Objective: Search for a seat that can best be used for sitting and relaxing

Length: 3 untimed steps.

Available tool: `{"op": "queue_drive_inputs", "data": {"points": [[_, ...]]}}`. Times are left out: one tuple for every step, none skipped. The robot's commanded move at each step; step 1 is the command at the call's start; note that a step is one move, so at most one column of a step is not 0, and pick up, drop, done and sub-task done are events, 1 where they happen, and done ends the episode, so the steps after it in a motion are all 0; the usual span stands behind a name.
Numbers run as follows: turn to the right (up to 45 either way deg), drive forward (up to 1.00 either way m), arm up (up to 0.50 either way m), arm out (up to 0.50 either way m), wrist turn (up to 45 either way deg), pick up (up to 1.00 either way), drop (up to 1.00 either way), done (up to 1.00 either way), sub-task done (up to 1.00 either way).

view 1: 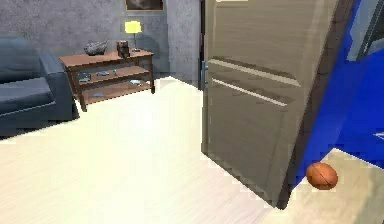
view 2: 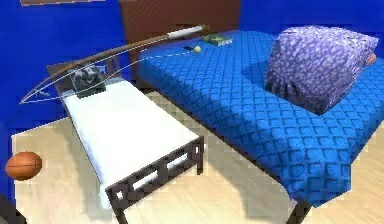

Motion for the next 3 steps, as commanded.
{"op": "queue_drive_inputs", "data": {"points": [[-36.0,0.00,0.00,0.00,0.0,0.00,0.00,0.00,0.00],[0.0,1.00,0.00,0.00,0.0,0.00,0.00,0.00,0.00],[0.0,0.55,0.00,0.00,0.0,0.00,0.00,0.00,0.00]]}}
